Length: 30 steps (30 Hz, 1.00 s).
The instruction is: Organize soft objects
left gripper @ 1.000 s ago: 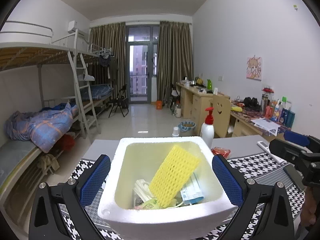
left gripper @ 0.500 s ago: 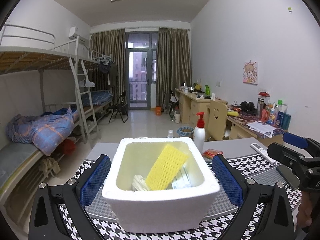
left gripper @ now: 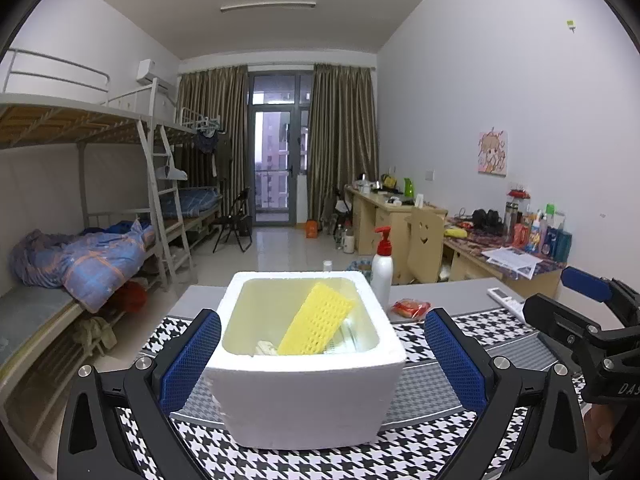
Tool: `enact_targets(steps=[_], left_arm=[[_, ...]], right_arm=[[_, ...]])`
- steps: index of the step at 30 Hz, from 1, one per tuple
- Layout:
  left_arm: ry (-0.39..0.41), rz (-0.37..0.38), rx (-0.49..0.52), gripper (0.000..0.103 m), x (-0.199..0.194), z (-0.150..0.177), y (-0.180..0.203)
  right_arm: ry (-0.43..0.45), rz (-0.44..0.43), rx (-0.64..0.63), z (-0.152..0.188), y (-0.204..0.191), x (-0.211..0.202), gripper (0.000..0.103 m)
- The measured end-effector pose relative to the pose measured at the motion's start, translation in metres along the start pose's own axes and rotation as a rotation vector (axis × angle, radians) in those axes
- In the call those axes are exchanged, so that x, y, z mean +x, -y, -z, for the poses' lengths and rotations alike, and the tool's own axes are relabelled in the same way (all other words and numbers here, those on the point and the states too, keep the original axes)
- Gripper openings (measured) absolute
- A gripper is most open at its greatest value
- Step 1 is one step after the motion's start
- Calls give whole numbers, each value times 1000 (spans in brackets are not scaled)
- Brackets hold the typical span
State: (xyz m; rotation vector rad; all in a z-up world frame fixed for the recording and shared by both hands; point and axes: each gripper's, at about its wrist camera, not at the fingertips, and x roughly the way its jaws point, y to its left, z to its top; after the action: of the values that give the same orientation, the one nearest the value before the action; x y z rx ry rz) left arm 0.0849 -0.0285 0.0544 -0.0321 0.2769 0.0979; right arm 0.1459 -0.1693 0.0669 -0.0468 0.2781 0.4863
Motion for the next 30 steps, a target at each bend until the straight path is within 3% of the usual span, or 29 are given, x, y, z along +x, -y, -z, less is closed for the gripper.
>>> enact_targets(steps=[30], left_arm=[[83, 7, 17, 102, -54, 34, 15]], right_arm=[[40, -5, 7, 38, -12, -44, 102]])
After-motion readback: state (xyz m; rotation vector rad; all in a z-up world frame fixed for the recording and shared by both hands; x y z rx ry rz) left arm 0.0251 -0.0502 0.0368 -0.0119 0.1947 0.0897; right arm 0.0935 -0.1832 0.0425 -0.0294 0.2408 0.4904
